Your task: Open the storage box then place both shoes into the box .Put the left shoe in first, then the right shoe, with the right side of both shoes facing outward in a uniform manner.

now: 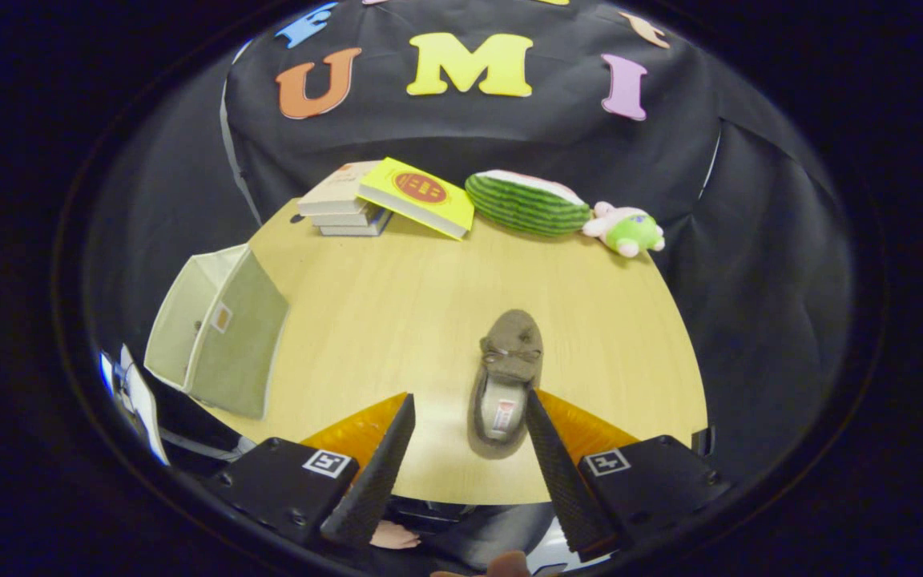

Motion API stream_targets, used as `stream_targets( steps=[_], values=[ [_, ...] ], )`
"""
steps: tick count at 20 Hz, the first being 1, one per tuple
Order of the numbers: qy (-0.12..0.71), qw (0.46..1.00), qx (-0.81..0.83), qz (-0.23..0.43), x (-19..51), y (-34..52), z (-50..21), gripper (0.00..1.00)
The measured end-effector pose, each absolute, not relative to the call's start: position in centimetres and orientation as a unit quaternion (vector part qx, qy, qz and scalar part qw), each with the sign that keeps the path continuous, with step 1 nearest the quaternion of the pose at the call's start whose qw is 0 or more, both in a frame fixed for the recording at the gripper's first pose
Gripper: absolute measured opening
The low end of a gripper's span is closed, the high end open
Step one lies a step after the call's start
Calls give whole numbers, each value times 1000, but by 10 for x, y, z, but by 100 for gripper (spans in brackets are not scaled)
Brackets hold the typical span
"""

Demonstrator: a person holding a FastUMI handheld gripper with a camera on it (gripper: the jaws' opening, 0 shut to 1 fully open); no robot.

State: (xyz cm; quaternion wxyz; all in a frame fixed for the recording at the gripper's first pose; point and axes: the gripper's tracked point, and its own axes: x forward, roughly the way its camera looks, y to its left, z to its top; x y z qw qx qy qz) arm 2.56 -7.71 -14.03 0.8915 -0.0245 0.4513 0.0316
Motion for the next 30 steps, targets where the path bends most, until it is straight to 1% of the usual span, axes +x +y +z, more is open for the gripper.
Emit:
stream_targets(
  steps=[6, 11, 14, 15, 19, 21, 22, 24, 25, 26, 29, 30],
  values=[
    [525, 851, 17, 24, 37, -107, -203, 90],
    [555, 831, 43, 10, 52, -129, -230, 90],
    [571, 819, 56, 19, 57, -131, -246, 90],
    [572, 818, 59, 18, 60, -133, -250, 88],
    [586, 806, 82, 18, 63, -131, -264, 55],
    [593, 800, 89, 19, 64, -133, -272, 48],
    [594, 799, 92, 16, 64, -136, -275, 47],
    [596, 797, 98, 15, 65, -140, -277, 37],
    [594, 797, 106, 10, 64, -141, -276, 29],
    [592, 798, 116, 1, 64, -141, -276, 25],
    [587, 793, 163, -17, 61, -136, -274, 7],
    [586, 788, 190, -21, 60, -131, -271, 7]
  ],
)
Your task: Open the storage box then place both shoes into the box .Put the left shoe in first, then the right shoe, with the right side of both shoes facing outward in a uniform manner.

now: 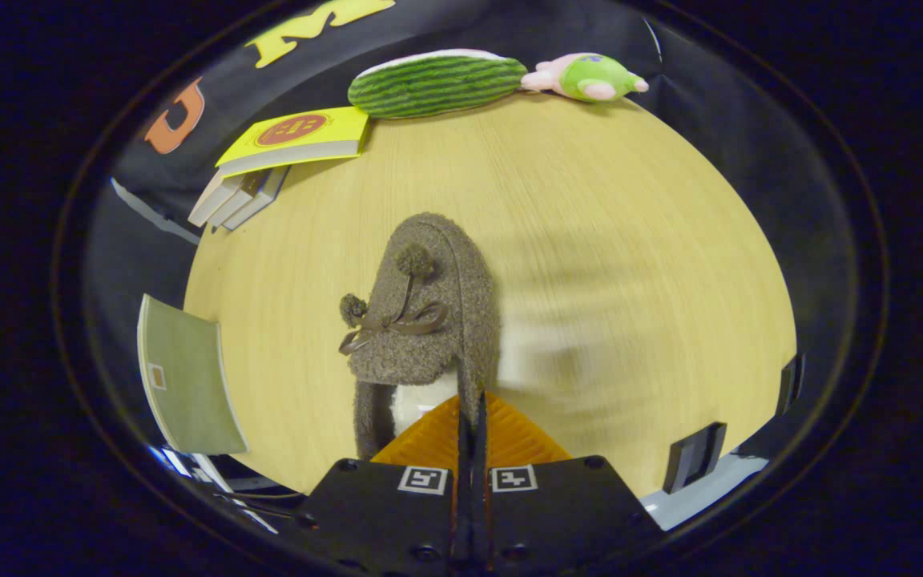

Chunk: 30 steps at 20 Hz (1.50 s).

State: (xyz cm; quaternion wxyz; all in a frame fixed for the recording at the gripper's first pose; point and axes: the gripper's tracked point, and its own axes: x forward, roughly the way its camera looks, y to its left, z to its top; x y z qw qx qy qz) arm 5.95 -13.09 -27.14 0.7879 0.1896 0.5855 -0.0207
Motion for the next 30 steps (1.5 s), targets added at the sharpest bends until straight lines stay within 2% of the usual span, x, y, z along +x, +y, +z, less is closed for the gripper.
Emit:
stream_targets(
  steps=[3, 9, 21, 25, 30],
  values=[
    [575, 779, 249, -26, 54, -114, -259, 7],
    [537, 795, 280, -19, 43, -68, -212, 6],
    [466, 836, 274, 93, 33, 108, -82, 6],
    [473, 827, 273, 136, 37, 184, -69, 6],
    [494, 821, 247, 147, 43, 243, -72, 6]
  ],
)
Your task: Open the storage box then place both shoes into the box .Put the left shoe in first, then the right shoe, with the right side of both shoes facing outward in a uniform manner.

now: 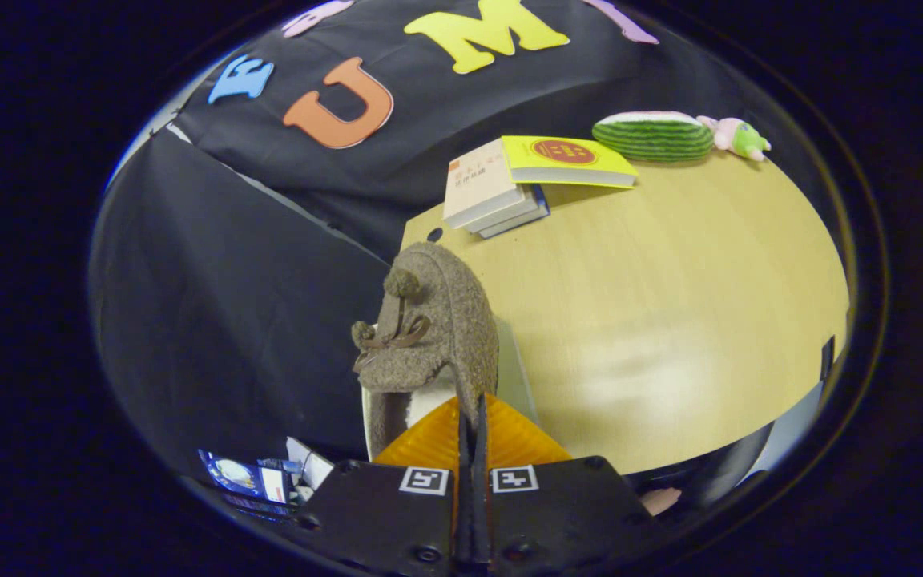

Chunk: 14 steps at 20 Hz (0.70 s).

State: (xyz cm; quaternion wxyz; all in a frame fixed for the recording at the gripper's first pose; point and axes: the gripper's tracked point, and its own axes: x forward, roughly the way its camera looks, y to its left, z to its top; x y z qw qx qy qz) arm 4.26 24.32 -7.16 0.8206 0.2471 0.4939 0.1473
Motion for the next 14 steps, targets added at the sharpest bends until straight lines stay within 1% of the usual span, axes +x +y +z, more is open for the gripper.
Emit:
stream_targets(
  steps=[5, 12, 14],
  values=[
    [511, 813, 237, 148, 43, 285, -89, 6],
    [547, 798, 224, 120, 37, 305, -135, 6],
    [540, 804, 220, 116, 40, 302, -135, 8]
  ],
)
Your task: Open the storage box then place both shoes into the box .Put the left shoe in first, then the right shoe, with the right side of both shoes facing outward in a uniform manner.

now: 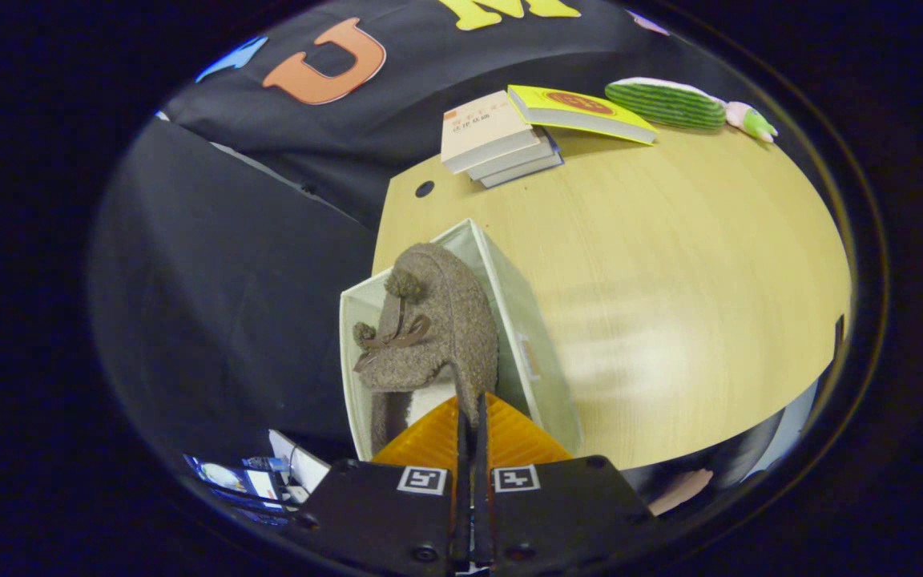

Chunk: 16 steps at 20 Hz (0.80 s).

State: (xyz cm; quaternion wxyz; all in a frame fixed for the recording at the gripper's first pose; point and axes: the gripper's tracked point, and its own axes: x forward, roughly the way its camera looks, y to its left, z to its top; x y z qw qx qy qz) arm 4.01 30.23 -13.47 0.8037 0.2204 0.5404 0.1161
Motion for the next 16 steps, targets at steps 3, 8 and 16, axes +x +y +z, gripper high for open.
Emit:
stream_targets(
  steps=[3, 8, 16],
  values=[
    [512, 826, 202, 119, 46, 295, -120, 36],
    [364, 917, 119, 110, 71, 250, -71, 64],
    [149, 987, 47, 38, 43, 151, 31, 99]
  ],
)
